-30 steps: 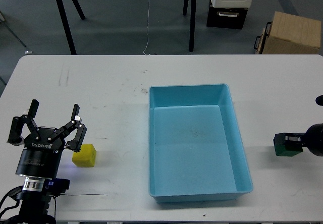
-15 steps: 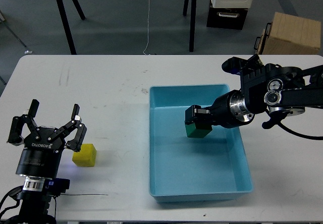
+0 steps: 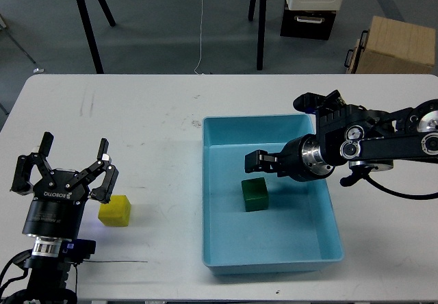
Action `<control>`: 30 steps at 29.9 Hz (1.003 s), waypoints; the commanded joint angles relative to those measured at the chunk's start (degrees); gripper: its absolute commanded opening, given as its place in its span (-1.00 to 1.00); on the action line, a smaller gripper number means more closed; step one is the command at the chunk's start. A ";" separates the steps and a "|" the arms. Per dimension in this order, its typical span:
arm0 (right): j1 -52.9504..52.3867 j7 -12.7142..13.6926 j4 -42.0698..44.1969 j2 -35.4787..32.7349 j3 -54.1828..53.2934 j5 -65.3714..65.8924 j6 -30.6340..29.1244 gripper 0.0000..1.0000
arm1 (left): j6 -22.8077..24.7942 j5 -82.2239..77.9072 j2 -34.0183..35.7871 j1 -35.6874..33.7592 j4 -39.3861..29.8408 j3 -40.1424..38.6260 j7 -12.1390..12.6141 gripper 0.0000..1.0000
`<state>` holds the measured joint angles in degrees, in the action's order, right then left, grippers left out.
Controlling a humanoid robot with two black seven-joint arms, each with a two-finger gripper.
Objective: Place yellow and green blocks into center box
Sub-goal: 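Lower the green cube into the tray and open the right gripper, then raise the right gripper away from the tray and out of view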
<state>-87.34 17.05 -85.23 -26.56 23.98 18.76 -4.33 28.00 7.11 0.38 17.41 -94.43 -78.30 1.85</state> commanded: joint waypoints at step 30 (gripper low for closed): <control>75.96 -6.24 12.74 -3.06 -107.97 -35.88 -23.53 1.00 | 0.00 0.01 0.15 -1.68 1.09 -0.01 0.00 1.00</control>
<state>-23.14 10.85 -65.21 -29.95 -74.94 -13.05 -27.79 28.00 7.11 0.53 16.02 -93.25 -78.31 1.88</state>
